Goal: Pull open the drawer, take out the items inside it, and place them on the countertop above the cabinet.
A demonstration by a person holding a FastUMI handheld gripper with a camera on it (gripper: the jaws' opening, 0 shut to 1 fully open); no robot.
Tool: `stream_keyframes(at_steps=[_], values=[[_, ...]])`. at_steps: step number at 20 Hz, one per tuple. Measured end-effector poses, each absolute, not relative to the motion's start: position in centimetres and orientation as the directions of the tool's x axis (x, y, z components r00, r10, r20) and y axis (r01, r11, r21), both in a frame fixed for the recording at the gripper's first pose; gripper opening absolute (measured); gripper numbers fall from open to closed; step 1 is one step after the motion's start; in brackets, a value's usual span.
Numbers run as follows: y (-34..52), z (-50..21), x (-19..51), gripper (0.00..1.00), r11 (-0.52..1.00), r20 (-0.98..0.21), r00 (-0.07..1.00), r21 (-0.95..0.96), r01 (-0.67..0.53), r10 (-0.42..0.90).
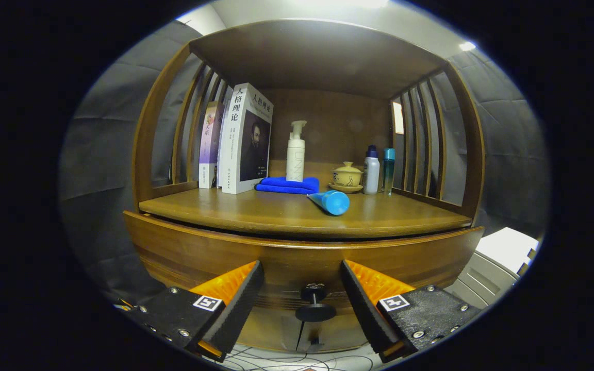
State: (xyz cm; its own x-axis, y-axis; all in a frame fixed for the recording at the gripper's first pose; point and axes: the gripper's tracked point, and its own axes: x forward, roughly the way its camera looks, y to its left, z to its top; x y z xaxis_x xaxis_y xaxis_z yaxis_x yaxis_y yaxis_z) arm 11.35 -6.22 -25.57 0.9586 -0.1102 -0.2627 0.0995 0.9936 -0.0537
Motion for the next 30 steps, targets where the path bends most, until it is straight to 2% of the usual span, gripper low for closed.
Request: stream_keyframes(at_steps=[7,13,17,23,30], values=[[-6.3,-25.8,12.6,0.95,0.992,-0.270,0.956,-0.067,0.103,-0.118],[-6.5,-24.6,11.4,0.95,0.995,-0.299,0.952,-0.089,0.043,-0.068],[-6.9,-19.6,10.1,0.95,0.996,-0.272,0.961,-0.080,0.028,-0.049],[-7.7,-7.4,9.1,0.95,0.996,-0.142,0.990,-0.094,-0.003,-0.010],[-9.7,-1.5,5.5,0.95,0.998,-0.145,0.989,-0.061,-0.001,-0.008]])
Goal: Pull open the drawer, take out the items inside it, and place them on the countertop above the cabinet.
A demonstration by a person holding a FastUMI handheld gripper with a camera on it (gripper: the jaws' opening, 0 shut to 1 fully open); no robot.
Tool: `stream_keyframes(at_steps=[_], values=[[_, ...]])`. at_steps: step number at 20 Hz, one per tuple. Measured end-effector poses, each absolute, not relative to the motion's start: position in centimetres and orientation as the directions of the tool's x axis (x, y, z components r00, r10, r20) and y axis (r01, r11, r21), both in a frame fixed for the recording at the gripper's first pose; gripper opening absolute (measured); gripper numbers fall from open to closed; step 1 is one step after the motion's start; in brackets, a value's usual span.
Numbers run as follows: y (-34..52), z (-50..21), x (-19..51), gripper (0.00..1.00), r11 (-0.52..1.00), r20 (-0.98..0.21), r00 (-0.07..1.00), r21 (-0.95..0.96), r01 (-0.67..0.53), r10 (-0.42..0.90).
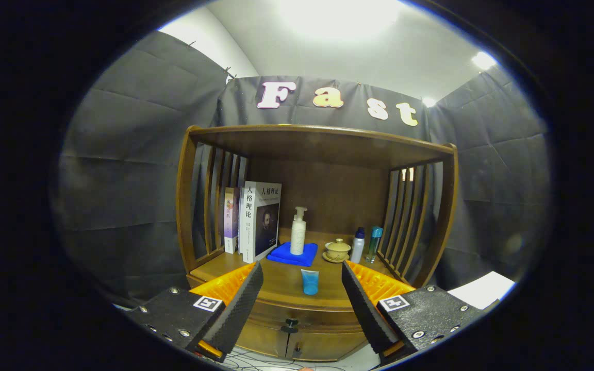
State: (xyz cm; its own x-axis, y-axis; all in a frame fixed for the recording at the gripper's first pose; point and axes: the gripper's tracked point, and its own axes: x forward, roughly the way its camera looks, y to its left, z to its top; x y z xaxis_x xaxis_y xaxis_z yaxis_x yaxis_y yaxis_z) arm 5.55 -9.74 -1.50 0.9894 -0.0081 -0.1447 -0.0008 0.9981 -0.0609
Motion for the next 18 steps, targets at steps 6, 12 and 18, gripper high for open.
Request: stream_keyframes(at_steps=[6,12,18], values=[[-11.3,0.5,2.1,0.95,0.996,-0.095,0.994,-0.076,0.043,-0.050],[-11.9,3.1,-0.4,0.95,0.989,-0.042,0.995,-0.122,0.084,-0.090],[-9.9,3.8,-1.5,0.95,0.998,-0.025,0.999,-0.050,0.027,-0.028]])
